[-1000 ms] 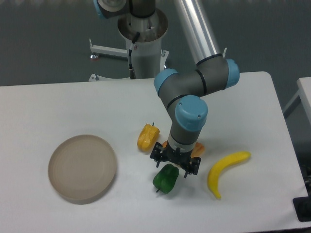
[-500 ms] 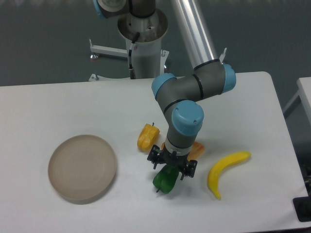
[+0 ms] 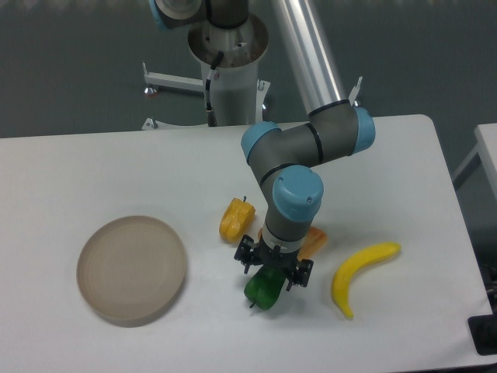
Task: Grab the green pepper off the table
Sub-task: 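Lower the open gripper onto the green pepper and close it, then lift the green pepper off the table and carry it toward the banana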
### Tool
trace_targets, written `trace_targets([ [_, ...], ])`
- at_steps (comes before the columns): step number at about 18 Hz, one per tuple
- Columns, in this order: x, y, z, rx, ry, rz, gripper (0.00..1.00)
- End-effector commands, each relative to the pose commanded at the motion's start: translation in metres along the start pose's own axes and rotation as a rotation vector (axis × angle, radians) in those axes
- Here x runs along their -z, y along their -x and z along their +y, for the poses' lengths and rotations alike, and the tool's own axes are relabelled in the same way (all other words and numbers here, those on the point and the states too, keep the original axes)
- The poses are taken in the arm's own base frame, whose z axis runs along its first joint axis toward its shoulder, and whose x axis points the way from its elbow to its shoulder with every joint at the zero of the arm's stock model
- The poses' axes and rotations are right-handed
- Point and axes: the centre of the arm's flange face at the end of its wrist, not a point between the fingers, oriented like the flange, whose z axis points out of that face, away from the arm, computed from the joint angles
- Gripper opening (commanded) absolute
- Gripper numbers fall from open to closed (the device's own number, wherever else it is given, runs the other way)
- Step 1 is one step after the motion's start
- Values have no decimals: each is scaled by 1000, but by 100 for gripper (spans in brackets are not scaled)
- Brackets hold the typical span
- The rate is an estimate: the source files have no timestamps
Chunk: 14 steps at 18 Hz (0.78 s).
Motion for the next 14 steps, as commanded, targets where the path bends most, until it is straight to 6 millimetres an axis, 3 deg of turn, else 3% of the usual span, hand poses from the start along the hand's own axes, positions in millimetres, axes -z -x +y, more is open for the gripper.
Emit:
trace_targets([
  [2, 0, 0, 0, -23, 0, 0, 46],
  [8, 8, 2, -2, -28, -10, -9, 43],
  [11, 34, 9, -3, -47, -34, -37, 43],
  [14, 73, 26, 7, -83, -59, -76, 43],
])
